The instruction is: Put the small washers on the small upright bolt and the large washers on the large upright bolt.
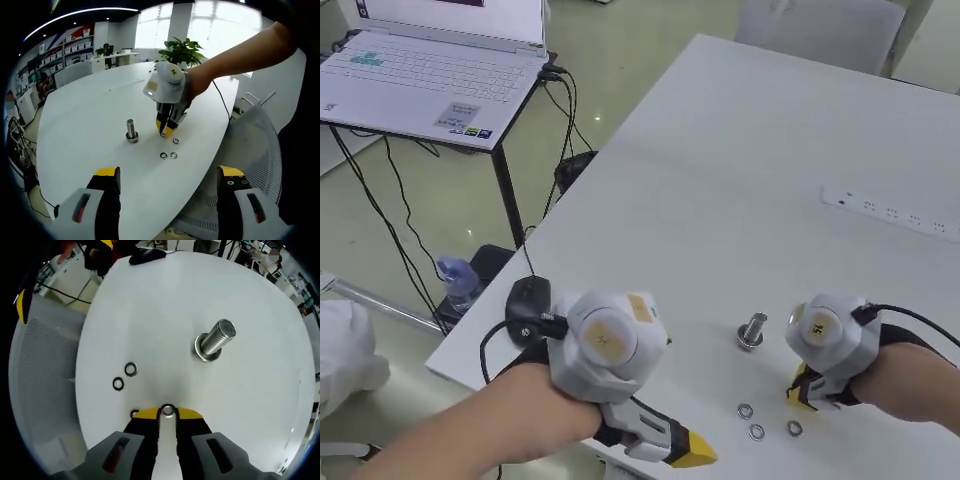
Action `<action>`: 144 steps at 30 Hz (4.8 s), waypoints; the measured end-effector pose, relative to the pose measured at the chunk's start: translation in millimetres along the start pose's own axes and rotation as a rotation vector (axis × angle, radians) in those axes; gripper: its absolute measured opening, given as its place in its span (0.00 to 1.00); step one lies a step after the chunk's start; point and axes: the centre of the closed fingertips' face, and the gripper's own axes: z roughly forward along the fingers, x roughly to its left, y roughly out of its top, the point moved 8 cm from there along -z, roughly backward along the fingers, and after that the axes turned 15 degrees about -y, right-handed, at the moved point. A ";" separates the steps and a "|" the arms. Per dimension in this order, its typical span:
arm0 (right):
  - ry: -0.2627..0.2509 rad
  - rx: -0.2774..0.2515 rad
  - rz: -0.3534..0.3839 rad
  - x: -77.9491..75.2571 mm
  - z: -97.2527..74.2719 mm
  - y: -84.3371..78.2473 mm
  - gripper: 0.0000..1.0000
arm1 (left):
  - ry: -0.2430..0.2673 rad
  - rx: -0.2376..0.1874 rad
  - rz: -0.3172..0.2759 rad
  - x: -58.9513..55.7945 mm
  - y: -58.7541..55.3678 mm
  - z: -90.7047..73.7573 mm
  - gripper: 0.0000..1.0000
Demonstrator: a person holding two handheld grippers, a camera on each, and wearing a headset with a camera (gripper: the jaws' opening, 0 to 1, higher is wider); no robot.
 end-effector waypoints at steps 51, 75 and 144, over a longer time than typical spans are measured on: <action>-0.086 0.048 0.105 -65.2 -70.9 -58.5 0.12 | -0.025 0.004 0.022 7.9 13.9 21.1 0.89; -0.086 0.064 0.117 -71.7 -62.4 -61.0 0.12 | -0.052 0.025 0.016 13.2 11.0 22.3 0.83; -0.061 0.085 0.132 -54.8 -11.4 -63.5 0.13 | -0.024 -0.017 0.199 9.1 18.0 22.5 0.87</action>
